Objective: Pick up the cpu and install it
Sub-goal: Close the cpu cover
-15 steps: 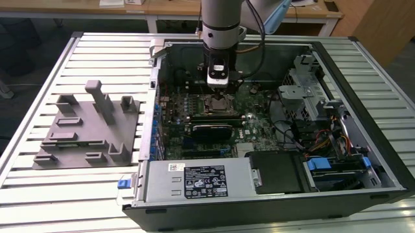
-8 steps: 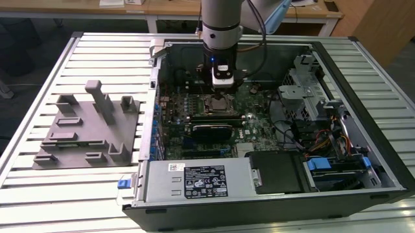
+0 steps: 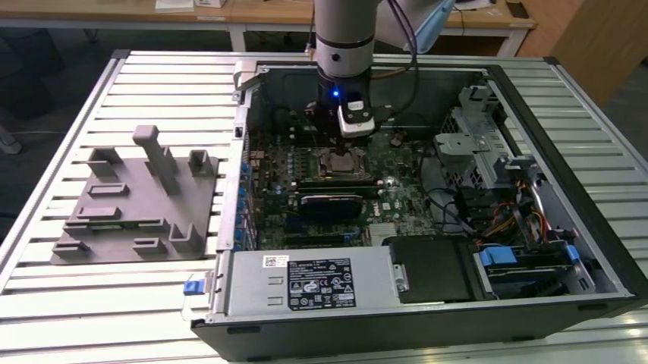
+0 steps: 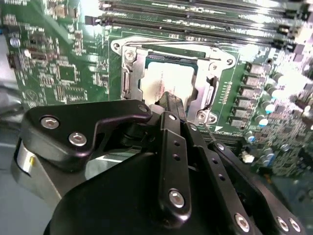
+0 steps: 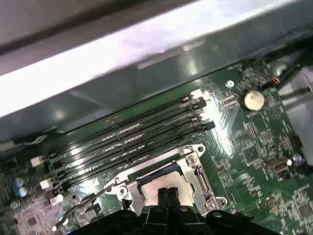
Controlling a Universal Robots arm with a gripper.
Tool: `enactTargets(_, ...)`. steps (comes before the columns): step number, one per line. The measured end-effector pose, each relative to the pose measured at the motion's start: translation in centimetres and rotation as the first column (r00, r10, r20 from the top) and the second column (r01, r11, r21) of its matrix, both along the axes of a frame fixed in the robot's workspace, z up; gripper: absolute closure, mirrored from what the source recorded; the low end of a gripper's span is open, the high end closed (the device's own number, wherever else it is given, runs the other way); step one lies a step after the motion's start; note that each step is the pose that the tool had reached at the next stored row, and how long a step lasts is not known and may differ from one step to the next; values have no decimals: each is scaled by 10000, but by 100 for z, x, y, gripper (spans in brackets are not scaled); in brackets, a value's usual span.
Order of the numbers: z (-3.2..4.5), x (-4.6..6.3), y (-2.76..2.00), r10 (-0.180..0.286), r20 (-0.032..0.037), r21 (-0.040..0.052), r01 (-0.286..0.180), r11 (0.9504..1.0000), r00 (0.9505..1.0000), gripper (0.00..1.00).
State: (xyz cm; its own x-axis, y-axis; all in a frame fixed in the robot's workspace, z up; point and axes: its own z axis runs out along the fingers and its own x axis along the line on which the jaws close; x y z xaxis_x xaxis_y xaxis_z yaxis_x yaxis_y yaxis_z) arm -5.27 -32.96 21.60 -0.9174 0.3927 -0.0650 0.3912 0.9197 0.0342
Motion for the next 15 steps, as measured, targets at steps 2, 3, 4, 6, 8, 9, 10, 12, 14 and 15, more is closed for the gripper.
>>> enactTargets(2,-1,0,0,429,0,-9,-429,9991,9991,89)
enactTargets(3,-1,0,0,609,0,-18,-609,9981,9981,89)
enactTargets(4,-2,0,0,788,-1,-26,-788,9969,9969,89)
enactTargets(6,-2,0,0,1144,-3,-46,-1144,9934,9934,89)
enactTargets(8,-3,0,0,1479,-11,-85,-1479,9890,9890,89)
enactTargets(9,-4,0,0,1631,-17,-111,-1631,9865,9866,89)
enactTargets(10,-5,0,0,1775,-27,-139,-1775,9840,9841,89)
enactTargets(12,-8,0,0,2042,-48,-190,-2042,9787,9789,89)
enactTargets(14,-10,0,0,2280,-74,-240,-2281,9733,9736,89)
enactTargets(15,-12,0,0,2390,-84,-257,-2392,9706,9710,89)
